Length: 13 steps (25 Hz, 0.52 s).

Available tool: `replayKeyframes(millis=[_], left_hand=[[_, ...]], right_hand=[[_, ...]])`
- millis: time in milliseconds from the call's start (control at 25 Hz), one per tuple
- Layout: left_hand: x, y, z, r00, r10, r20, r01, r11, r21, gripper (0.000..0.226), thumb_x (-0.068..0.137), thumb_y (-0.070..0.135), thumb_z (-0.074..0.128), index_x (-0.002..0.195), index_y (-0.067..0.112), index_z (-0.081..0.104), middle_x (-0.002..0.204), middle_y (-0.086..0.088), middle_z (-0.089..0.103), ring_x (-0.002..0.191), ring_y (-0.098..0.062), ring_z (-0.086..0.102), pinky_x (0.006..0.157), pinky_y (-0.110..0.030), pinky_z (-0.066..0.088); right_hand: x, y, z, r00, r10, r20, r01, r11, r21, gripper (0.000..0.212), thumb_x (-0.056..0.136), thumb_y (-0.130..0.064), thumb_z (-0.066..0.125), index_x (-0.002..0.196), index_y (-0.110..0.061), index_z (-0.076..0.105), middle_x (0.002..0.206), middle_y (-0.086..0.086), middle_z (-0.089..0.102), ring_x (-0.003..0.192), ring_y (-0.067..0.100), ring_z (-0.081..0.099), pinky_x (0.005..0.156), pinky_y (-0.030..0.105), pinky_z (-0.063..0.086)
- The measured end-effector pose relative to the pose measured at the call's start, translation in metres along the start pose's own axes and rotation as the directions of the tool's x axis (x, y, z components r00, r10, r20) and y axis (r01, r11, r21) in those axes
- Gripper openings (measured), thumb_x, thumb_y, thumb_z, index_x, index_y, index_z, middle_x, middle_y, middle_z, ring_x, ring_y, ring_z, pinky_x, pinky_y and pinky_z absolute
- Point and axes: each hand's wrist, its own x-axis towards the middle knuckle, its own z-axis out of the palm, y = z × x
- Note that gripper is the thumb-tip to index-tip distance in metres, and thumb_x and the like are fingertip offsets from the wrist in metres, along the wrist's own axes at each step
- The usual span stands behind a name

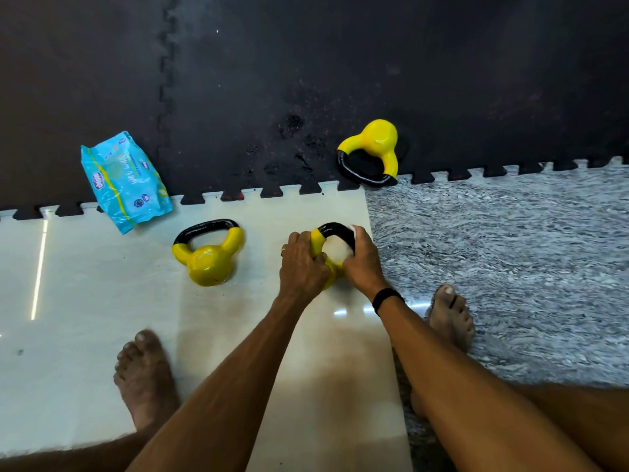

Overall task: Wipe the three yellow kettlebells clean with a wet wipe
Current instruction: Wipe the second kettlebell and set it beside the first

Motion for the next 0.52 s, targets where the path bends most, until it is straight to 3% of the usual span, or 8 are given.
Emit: replayKeyframes(millis=[80,200,280,360,480,520], left_hand=[[0.0,0.001,0.004,1.0,-0.012,-0.026,0.011,0.999,-0.042,0.025,0.08,0.007,0.058,0.103,0.001,0.05,0.105,-0.016,0.05,0.097,-0.034,0.049,0.075,-0.038,0.037],[-0.007,-0.002,0.005,0.997,-0.016,-0.075,0.003,0.987,-0.16,0.018,0.075,0.016,0.052,0.089,0.006,0.046,0.09,-0.009,0.044,0.083,-0.026,0.045,0.068,-0.032,0.033],[-0.011,-0.009,0.004,0.995,-0.005,-0.104,-0.017,0.978,-0.208,0.017,0.073,0.019,0.048,0.084,0.008,0.043,0.087,-0.007,0.042,0.079,-0.022,0.042,0.066,-0.029,0.029],[-0.015,-0.014,0.004,0.991,0.016,-0.131,-0.044,0.975,-0.219,0.016,0.076,0.019,0.051,0.084,0.007,0.044,0.087,-0.005,0.041,0.08,-0.02,0.041,0.066,-0.027,0.028],[-0.02,-0.02,0.005,0.984,0.051,-0.173,-0.094,0.963,-0.251,0.015,0.08,0.012,0.057,0.085,0.01,0.043,0.088,-0.004,0.04,0.079,-0.016,0.039,0.064,-0.02,0.027],[-0.021,-0.024,0.004,0.983,0.045,-0.179,-0.092,0.961,-0.262,0.015,0.082,0.01,0.058,0.086,0.009,0.044,0.089,-0.005,0.04,0.08,-0.015,0.039,0.064,-0.016,0.028]], right_hand=[[0.0,-0.015,0.004,1.0,-0.021,-0.004,0.021,0.999,-0.024,0.064,0.068,0.014,0.047,0.128,-0.006,0.048,0.127,0.016,0.054,0.12,0.031,0.048,0.1,0.039,0.042],[-0.001,-0.035,0.012,0.96,-0.274,0.053,0.278,0.951,-0.138,0.067,0.063,0.01,0.048,0.128,-0.008,0.05,0.127,0.013,0.054,0.118,0.03,0.047,0.1,0.041,0.04],[-0.002,-0.03,0.009,0.935,-0.34,0.105,0.351,0.928,-0.124,0.07,0.062,0.005,0.044,0.13,-0.008,0.05,0.128,0.012,0.054,0.119,0.029,0.047,0.102,0.039,0.04],[-0.002,-0.016,0.004,0.965,-0.248,0.084,0.256,0.962,-0.097,0.068,0.064,0.004,0.043,0.131,-0.007,0.049,0.129,0.014,0.054,0.121,0.03,0.048,0.103,0.039,0.04],[-0.004,-0.001,0.005,0.996,0.085,-0.008,-0.085,0.996,-0.038,0.06,0.076,0.008,0.046,0.133,-0.009,0.043,0.13,0.015,0.054,0.121,0.034,0.05,0.1,0.043,0.042],[-0.006,-0.002,0.01,0.992,0.125,-0.015,-0.125,0.992,-0.015,0.059,0.076,0.007,0.047,0.133,-0.009,0.042,0.131,0.016,0.053,0.122,0.034,0.049,0.101,0.044,0.041]])
